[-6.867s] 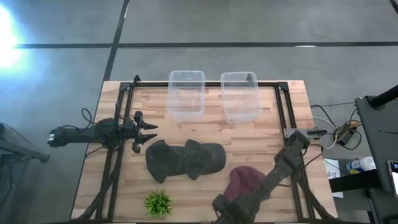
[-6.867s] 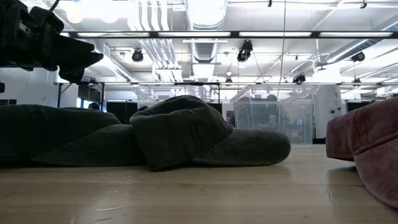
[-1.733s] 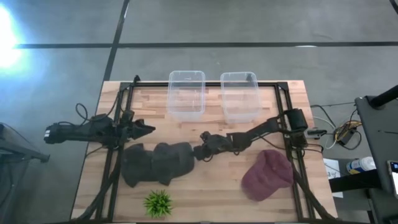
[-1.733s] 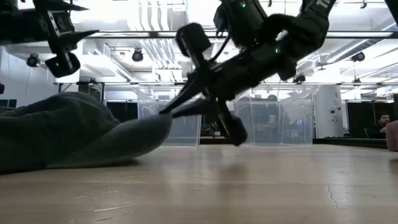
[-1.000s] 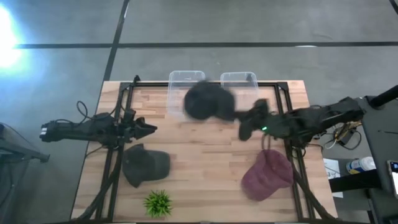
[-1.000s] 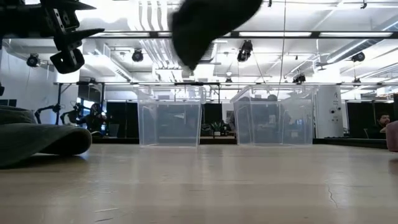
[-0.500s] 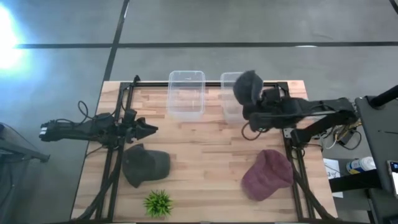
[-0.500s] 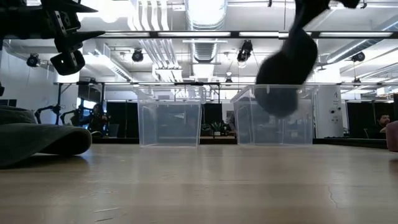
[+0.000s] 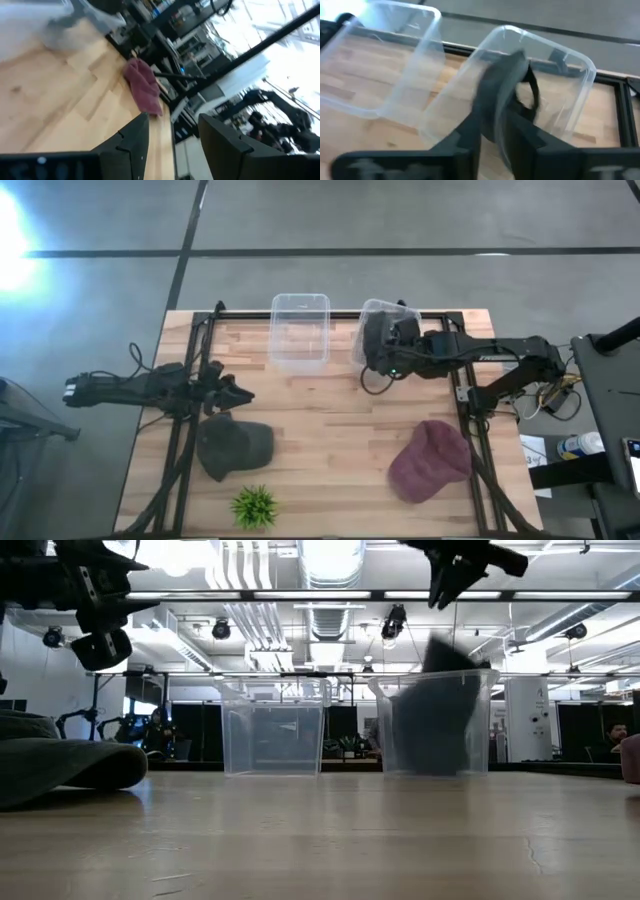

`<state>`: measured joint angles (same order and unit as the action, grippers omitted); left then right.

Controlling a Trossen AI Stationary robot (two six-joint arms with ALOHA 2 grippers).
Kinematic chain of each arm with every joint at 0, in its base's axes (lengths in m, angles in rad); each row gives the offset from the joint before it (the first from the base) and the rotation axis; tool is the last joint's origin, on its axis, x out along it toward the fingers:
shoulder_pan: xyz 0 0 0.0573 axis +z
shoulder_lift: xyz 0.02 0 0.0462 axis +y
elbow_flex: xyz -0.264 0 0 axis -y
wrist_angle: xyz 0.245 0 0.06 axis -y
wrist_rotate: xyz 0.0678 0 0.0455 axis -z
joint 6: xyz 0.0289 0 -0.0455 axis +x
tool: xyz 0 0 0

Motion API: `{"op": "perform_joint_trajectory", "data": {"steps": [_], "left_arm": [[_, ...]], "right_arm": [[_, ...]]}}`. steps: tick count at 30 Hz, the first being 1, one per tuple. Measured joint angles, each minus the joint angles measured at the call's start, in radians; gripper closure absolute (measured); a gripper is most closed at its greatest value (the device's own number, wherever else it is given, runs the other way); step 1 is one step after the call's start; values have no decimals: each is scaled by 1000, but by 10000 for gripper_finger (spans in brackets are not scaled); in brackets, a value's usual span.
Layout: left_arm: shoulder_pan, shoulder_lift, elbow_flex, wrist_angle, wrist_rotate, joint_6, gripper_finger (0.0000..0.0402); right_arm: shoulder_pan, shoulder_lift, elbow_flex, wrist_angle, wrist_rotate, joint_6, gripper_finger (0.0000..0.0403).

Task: Pick & Place hat
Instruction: Put the black cap into the right transparent bin

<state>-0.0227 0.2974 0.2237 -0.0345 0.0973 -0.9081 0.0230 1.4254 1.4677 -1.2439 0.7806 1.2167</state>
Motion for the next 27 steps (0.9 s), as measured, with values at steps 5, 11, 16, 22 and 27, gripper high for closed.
{"op": "perform_joint_trajectory", "data": {"steps": [5, 11, 16, 22, 27], "left_arm": [[-1, 0, 0, -60, 64, -3, 237], [-20, 0, 2, -192, 224, -5, 237], [-83, 32, 116, -531, 276, 50, 252], [-177, 146, 323, -832, 247, 123, 283], [-272, 249, 370, -848, 272, 48, 305]], "right_arm": [[20, -24, 43, -2, 8, -43, 255], [121, -18, 97, 140, -36, -329, 198], [229, -10, 92, 331, -106, -410, 192], [320, 40, 83, 343, -163, -287, 197], [353, 164, 81, 372, -354, -175, 197]]}}
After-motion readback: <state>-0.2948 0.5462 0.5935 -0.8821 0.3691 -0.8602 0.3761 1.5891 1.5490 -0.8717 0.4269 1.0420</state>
